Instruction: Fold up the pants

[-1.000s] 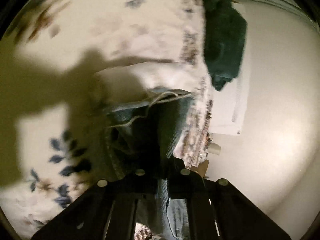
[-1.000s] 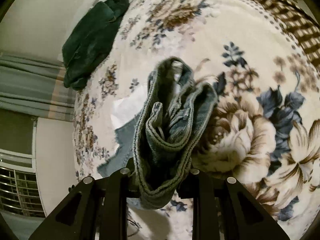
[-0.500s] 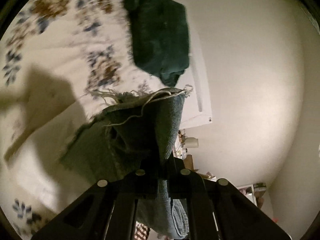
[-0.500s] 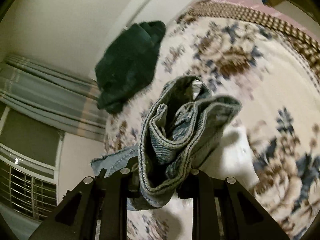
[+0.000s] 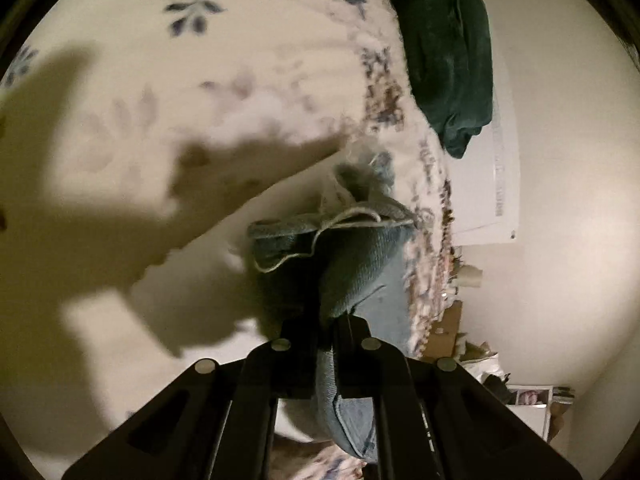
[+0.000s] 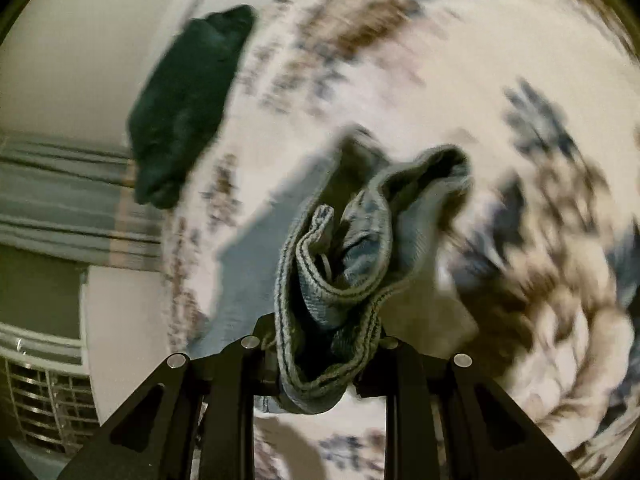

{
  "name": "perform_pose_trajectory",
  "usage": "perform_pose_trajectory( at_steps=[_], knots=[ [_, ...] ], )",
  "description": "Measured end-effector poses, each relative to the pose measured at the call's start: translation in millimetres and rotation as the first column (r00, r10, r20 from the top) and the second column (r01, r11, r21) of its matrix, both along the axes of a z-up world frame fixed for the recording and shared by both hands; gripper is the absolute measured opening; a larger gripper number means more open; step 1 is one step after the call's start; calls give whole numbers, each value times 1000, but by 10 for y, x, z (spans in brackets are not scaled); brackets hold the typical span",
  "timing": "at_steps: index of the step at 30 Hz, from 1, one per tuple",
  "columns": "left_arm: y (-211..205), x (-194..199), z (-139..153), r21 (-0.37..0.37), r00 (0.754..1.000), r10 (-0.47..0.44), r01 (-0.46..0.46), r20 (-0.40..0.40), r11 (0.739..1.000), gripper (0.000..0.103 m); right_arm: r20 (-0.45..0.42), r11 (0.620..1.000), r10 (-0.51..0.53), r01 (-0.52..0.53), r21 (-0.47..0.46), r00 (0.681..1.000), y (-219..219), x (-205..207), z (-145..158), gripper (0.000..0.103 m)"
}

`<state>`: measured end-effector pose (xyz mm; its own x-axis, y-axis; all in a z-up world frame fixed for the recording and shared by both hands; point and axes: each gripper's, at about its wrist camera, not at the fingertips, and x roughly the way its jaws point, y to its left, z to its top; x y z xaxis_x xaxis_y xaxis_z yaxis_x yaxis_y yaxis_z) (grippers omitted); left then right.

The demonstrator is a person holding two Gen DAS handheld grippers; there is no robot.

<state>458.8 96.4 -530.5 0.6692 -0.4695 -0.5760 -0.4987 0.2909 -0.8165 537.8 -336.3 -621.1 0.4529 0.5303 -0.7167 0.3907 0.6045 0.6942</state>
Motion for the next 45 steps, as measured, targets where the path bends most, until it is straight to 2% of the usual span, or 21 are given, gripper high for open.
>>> perform_pose_trajectory(
  at_steps=[3, 7, 11, 17, 21, 22, 23, 24, 26, 28, 30, 31, 32, 33, 34, 36, 37, 39, 41, 43, 45],
  knots=[
    [-4, -56, 23, 18, 1000, -14, 14, 15, 1000, 3, -14, 1000, -25, 25, 19, 1000, -35, -174, -207, 25],
    [-29, -105, 59, 25, 1000, -11, 11, 23, 1000, 3, -17, 998, -43, 44, 40, 999, -64, -234, -328, 25],
    [-45, -169, 122, 36, 1000, -2, 1, 29, 999, 3, -8, 1000, -20, 20, 21, 1000, -46, -153, -241, 25],
    [38, -164, -59, 25, 1000, 19, -18, -12, 1000, 2, -12, 999, 45, -46, -14, 999, -83, -12, -168, 25],
    [16, -109, 113, 109, 998, -62, 64, -15, 992, 4, -53, 996, 84, -85, -18, 995, -79, 25, -202, 28],
    [-3, -90, 176, 150, 995, -91, 96, -36, 984, 4, -69, 996, 86, -87, -12, 994, -89, 15, -207, 33],
    [-50, -55, 269, 218, 987, -141, 154, -74, 964, 5, -89, 996, 88, -90, -24, 992, -88, 7, -199, 44],
    [-87, -35, 323, 261, 979, -176, 197, -101, 945, 5, -101, 994, 91, -97, -52, 991, -81, 2, -167, 49],
    [-189, -23, 461, 356, 958, -241, 281, -153, 891, 9, -104, 983, 112, -125, -132, 988, -31, -49, -41, 66],
    [-314, -8, 606, 460, 929, -296, 366, -221, 809, 27, -116, 957, 137, -162, -241, 984, 72, -120, 141, 80],
    [-440, -15, 763, 551, 900, -339, 435, -273, 712, 71, -120, 917, 158, -191, -351, 980, 186, -191, 335, 86],
    [-481, -32, 828, 579, 890, -352, 456, -290, 676, 79, -125, 881, 169, -207, -426, 978, 283, -236, 474, 88],
    [-557, -38, 935, 611, 874, -382, 484, -300, 626, 85, -130, 840, 178, -219, -497, 975, 387, -286, 622, 92],
    [-600, -50, 995, 632, 863, -402, 499, -305, 593, 85, -129, 816, 183, -224, -534, 975, 448, -320, 706, 95],
    [-646, -55, 1066, 656, 852, -420, 514, -313, 553, 85, -128, 768, 194, -231, -597, 973, 575, -379, 867, 98],
    [-759, -66, 1257, 700, 826, -459, 538, -327, 469, 87, -128, 716, 196, -231, -658, 972, 684, -480, 1089, 102],
    [-794, -78, 1348, 717, 818, -470, 542, -331, 438, 88, -119, 694, 190, -219, -685, 975, 747, -544, 1237, 103],
    [-850, -104, 1570, 742, 803, -500, 544, -324, 392, 90, -100, 664, 177, -193, -722, 979, 827, -630, 1484, 103],
    [-876, -176, 1807, 766, 798, -515, 532, -312, 361, 90, -74, 642, 153, -156, -751, 985, 871, -751, 1760, 103],
    [-896, -272, 2057, 782, 796, -526, 521, -300, 342, 90, -55, 625, 130, -125, -771, 990, 885, -884, 2048, 103],
    [-915, -413, 2333, 795, 798, -530, 507, -286, 334, 90, -40, 632, 119, -106, -768, 992, 896, -1020, 2324, 103]
  ],
)
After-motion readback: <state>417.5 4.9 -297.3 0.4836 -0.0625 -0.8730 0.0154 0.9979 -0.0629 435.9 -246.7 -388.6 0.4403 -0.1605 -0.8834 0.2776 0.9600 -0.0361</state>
